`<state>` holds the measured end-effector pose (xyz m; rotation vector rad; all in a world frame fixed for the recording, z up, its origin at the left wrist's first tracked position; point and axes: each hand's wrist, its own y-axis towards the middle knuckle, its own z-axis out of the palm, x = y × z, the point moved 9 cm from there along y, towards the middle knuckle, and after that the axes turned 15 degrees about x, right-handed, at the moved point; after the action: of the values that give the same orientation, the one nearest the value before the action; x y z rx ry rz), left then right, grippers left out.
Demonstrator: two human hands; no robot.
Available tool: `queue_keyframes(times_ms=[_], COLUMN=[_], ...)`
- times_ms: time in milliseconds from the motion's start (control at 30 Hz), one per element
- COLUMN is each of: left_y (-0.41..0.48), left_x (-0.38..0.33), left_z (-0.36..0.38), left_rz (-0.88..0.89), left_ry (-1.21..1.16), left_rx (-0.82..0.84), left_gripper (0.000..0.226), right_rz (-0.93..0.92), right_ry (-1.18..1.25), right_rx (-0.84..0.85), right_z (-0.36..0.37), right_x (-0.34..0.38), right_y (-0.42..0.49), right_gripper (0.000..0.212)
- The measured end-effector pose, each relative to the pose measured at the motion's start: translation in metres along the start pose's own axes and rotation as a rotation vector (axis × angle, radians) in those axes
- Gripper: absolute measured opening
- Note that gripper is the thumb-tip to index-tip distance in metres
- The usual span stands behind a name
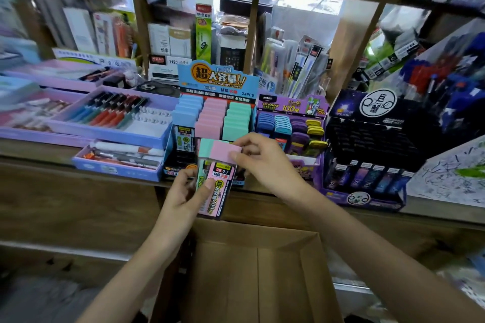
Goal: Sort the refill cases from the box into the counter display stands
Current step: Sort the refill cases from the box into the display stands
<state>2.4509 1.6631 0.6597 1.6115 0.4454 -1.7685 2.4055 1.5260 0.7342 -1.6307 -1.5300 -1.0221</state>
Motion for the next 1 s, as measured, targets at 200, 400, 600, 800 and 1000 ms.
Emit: queue_keyframes(times_ms=[200,400,600,800,1000], left_y=[-0.013,-0.021,-0.026,-0.026,-0.029], left_x=[-0.015,-0.023,-0.021,-0.02,-0.012], left_z=[-0.045,-0.081,-0.086,-0.076,-0.071], left_rz=[0.041,0.042,0.039,0.044,0.029], left_ry=[0.056,0.093,0.117,0.12,0.071], left_rx=[-0.131,-0.177,-0.18,-0.135,-0.122], left_gripper=[0.008,0.01,0.011,0.014,0.012], right_rz=[-0.097,-0.241,-0.294,-0.255,-0.203], right_ry=[0.124,-0.043,-0.434,-0.502,-0.589], right_rx=[-0.047,-0.266,-0.257,-0.19,-0.19], right_z=[-0.009,-0.038,-0.007,0.009,0.013], right_x=[0.026,0.058,0.056,0.045,0.036], right_y=[0.016,0.022,0.026,0.026,0.034], right_gripper=[0.015,0.014,0.017,0.021,0.023])
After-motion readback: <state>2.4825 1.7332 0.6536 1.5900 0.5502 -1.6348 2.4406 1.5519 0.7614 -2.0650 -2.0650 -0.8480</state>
